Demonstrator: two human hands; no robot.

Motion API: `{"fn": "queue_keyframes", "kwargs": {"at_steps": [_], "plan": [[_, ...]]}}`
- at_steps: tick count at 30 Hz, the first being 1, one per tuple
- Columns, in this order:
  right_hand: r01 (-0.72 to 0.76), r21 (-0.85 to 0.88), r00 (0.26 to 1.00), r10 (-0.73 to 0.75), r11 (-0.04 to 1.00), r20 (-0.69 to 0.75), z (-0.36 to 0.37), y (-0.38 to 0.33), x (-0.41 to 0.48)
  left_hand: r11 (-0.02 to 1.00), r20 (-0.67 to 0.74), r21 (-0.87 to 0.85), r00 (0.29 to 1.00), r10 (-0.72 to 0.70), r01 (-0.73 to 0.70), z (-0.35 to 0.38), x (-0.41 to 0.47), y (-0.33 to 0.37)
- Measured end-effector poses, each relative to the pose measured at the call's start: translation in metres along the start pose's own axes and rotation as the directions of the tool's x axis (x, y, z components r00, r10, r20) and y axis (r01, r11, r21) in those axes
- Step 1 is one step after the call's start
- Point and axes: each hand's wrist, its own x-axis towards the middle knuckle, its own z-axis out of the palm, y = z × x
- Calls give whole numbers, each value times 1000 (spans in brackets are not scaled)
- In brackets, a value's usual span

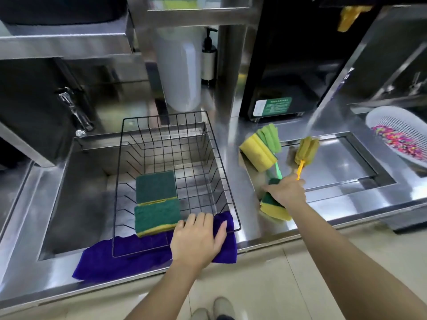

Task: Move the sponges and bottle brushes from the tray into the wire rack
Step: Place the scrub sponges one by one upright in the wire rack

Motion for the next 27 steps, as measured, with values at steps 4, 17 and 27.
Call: {"fn": "queue_keyframes", "kwargs": {"at_steps": [4, 17, 27], "plan": [[51, 12, 987, -52, 999, 155, -14, -4, -3, 1000, 21, -3, 1000, -16, 16, -2, 0, 0], [-31, 785, 832, -419, 619, 363, -29, -122, -31, 993, -67, 99, 996, -54, 60, -14, -18, -46], [-331, 780, 757, -345, 531, 556, 59, -177, -44, 992, -148, 85, 986, -78, 91, -8, -28, -54]]}}
